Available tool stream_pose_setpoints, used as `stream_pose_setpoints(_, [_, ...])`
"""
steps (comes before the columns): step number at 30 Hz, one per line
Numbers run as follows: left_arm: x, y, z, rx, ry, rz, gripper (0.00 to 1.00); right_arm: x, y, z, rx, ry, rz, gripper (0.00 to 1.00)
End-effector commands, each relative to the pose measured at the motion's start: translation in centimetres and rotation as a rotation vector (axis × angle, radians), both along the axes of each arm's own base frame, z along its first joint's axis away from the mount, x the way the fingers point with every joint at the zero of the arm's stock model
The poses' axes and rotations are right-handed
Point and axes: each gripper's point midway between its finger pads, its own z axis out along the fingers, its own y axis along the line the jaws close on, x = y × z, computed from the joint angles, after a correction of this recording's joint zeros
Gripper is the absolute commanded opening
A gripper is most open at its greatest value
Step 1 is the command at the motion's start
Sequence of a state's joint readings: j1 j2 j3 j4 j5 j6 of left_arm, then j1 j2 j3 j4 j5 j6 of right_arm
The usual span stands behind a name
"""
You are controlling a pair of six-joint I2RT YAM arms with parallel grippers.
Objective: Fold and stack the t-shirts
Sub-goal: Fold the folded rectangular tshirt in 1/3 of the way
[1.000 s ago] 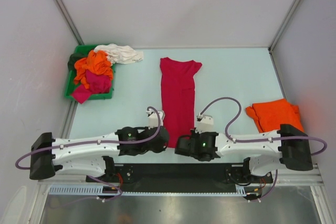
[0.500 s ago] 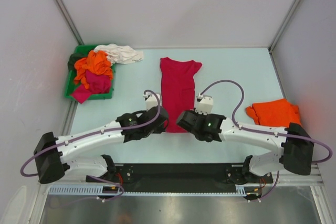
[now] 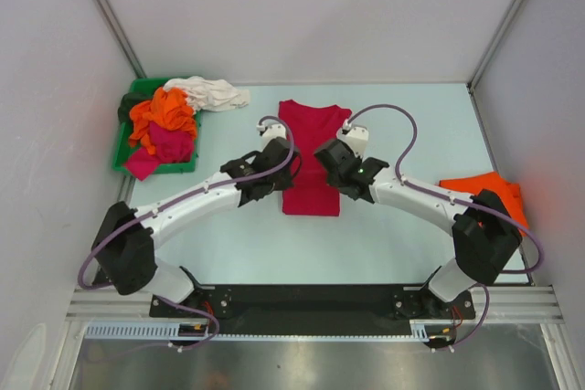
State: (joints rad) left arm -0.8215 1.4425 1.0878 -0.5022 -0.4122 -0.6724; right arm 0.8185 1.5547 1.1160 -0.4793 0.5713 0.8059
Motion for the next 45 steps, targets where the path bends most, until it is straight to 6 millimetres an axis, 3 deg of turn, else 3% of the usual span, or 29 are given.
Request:
stream_pose_setpoints(1, [4.3, 1.9, 0.3, 0.071, -0.029, 0.040, 0.00, 4.2, -2.5, 0.3, -0.089, -0.031, -0.022, 0.00])
stream_pose_setpoints(3, [5.9, 2.0, 0.6, 0.066, -0.036, 0.056, 0.00, 6.0, -2.9, 0.6, -0.071, -0.041, -0.041, 0.00])
stream_pose_setpoints(5, [7.3, 1.8, 0.0, 0.074, -0.027, 0.061, 0.00, 7.3, -3.3, -0.5, -0.089, -0.019, -0.049, 0.00])
stream_pose_setpoints(10, [10.3, 2.0, -1.3, 0.064, 0.005, 0.108, 0.00, 10.4, -2.6, -1.1, -0.081, -0.021, -0.045, 0.00])
stream_pose_setpoints(11, [11.1, 1.8, -0.8, 0.048, -0.007, 0.115, 0.00, 10.9, -2.4, -1.9, -0.090, -0.009, -0.042, 0.00])
stream_pose_setpoints(12, [11.7, 1.9, -1.7, 0.049, 0.013, 0.124, 0.00, 11.4, -2.5, -2.0, -0.085, -0.005, -0.044, 0.00])
stream_pose_setpoints(14, [12.7, 1.8, -1.3, 0.035, 0.007, 0.136, 0.00, 12.5, -2.2, -2.4, -0.085, -0.003, -0.046, 0.00])
stream_pose_setpoints(23, [15.9, 2.0, -3.0, 0.035, 0.040, 0.165, 0.00, 15.4, -1.7, -4.0, -0.082, 0.017, -0.050, 0.00])
stream_pose_setpoints(34, [18.5, 1.6, -4.9, 0.055, 0.083, 0.154, 0.00, 16.6, -2.5, -6.5, -0.101, 0.060, -0.062, 0.00])
stream_pose_setpoints(36, [18.8, 1.7, -4.4, 0.053, 0.070, 0.164, 0.15, 16.8, -2.5, -6.3, -0.096, 0.054, -0.059, 0.00])
stream_pose_setpoints(39, [19.2, 2.0, -2.9, 0.046, 0.034, 0.175, 0.34, 17.2, -2.2, -5.3, -0.075, 0.022, -0.049, 0.19])
stream_pose_setpoints(40, [19.4, 1.9, -2.3, 0.040, 0.018, 0.176, 0.42, 17.4, -2.0, -4.8, -0.067, 0.009, -0.048, 0.32])
stream_pose_setpoints(41, [19.6, 2.0, -1.8, 0.037, 0.006, 0.182, 0.55, 17.5, -2.0, -3.7, -0.057, -0.012, -0.049, 0.37])
stream_pose_setpoints(45, [19.8, 2.0, 1.3, 0.003, -0.052, 0.190, 0.64, 17.3, -2.0, -1.0, -0.049, -0.063, -0.055, 0.57])
